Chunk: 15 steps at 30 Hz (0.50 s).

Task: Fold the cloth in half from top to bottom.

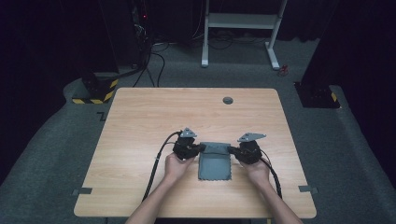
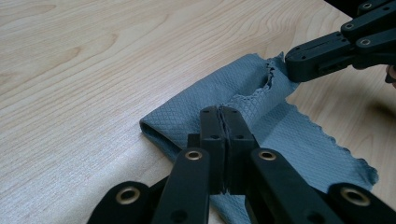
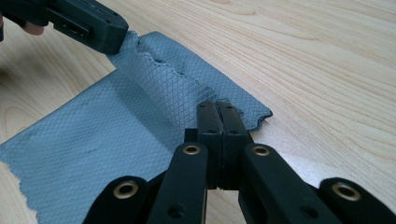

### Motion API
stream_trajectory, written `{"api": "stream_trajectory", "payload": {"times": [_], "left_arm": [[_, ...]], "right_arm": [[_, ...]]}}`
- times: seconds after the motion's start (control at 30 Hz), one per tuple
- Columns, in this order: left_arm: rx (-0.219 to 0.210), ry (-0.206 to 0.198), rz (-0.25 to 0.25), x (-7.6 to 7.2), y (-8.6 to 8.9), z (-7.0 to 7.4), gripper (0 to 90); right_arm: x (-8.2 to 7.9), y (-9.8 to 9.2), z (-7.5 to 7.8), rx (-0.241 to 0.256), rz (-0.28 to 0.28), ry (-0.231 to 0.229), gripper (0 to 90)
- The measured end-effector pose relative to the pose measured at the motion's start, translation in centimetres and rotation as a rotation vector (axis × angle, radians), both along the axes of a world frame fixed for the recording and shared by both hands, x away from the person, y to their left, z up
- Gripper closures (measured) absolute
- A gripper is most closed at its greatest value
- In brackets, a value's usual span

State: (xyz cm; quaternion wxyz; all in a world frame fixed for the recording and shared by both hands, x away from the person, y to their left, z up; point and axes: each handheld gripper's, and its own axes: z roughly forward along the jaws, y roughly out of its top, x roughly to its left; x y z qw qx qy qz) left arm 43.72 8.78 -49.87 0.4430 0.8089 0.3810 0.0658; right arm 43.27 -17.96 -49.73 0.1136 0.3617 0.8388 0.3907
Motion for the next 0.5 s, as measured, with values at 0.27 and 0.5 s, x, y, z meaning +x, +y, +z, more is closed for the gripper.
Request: {"api": "stream_trajectory", "payload": {"times": [0.27,0.5], "left_arm": [[-0.001,-0.002,-0.01,-0.6,-0.1,0.2,88.6],[-0.009,0.003,-0.013,-1.3,0.0,0.0,88.6]], "right_arm": [[-0.4,-0.2,0.1,0.014,0.0,0.0,90.0],[-1.0,-0.3,0.0,0.022,0.011,0.002,90.0]]}}
